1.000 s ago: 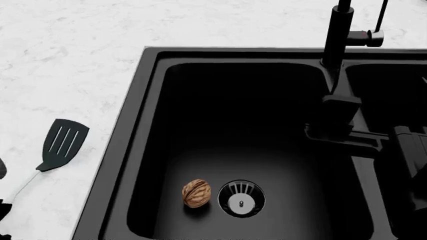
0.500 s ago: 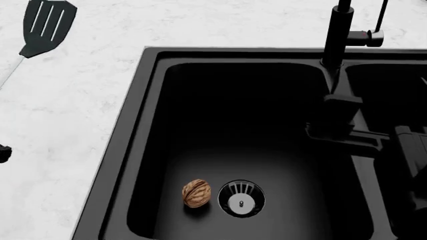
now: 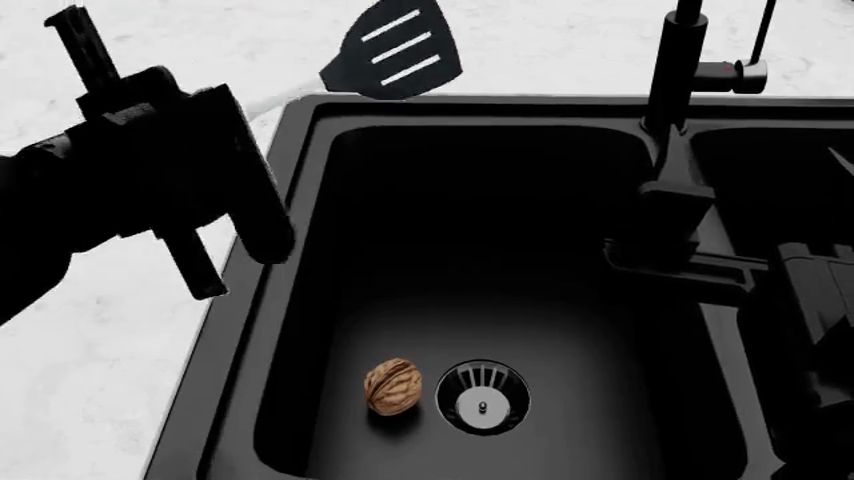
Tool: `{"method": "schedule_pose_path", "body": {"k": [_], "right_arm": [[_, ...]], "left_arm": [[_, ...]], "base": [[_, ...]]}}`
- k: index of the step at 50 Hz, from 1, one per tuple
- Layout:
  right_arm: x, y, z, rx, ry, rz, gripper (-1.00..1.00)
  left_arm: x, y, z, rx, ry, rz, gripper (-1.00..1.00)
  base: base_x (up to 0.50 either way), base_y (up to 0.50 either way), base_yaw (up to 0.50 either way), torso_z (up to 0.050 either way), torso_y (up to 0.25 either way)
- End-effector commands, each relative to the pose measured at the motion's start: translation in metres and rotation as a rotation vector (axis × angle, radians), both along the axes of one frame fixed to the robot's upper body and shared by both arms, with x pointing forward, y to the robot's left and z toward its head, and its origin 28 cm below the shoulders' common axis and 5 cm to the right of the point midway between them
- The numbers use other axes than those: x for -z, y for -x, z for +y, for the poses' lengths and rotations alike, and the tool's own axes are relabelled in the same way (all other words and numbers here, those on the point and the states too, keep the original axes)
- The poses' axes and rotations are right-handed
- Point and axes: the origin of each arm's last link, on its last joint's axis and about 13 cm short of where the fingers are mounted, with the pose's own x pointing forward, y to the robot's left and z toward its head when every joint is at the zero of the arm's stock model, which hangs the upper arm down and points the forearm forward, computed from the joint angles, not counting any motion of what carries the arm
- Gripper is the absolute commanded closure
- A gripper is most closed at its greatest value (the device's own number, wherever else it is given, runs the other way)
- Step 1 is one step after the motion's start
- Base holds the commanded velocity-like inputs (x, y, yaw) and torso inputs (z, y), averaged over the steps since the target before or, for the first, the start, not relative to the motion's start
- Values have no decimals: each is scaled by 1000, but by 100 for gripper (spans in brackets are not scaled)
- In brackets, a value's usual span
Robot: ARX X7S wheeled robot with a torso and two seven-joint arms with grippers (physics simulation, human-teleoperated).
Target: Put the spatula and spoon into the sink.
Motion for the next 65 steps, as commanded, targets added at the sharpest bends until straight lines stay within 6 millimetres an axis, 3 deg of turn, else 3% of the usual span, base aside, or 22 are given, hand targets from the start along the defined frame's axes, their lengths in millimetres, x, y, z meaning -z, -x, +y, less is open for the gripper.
{"method": "schedule_pose_path", "body": {"k": [1, 10, 23, 27, 32, 39, 65], "right_arm": [[0, 0, 2, -17, -11, -14, -100], [1, 2, 1, -13, -14, -17, -100], [2, 2, 0, -12, -19, -13, -100], [3, 1, 0, -11, -20, -12, -100], [5, 4, -2, -7, -22, -10, -100], [6, 6, -2, -1, -23, -9, -100], [8, 11, -4, 14, -32, -12, -100]], "left_arm": [[20, -14, -61, 217, -318, -98, 100], [48, -16, -92, 421, -457, -173, 100], [79, -26, -121, 552, -660, -314, 100], [80, -27, -133, 571, -641, -313, 100], [73, -29, -142, 553, -412, -184, 100], [75, -36, -139, 554, -494, -157, 100], [84, -37, -127, 530, -510, 23, 100]], "base": [[0, 0, 0, 0, 0], [0, 0, 0, 0, 0], [0, 0, 0, 0, 0], [0, 0, 0, 0, 0], [0, 0, 0, 0, 0], [0, 0, 0, 0, 0], [0, 0, 0, 0, 0]]}}
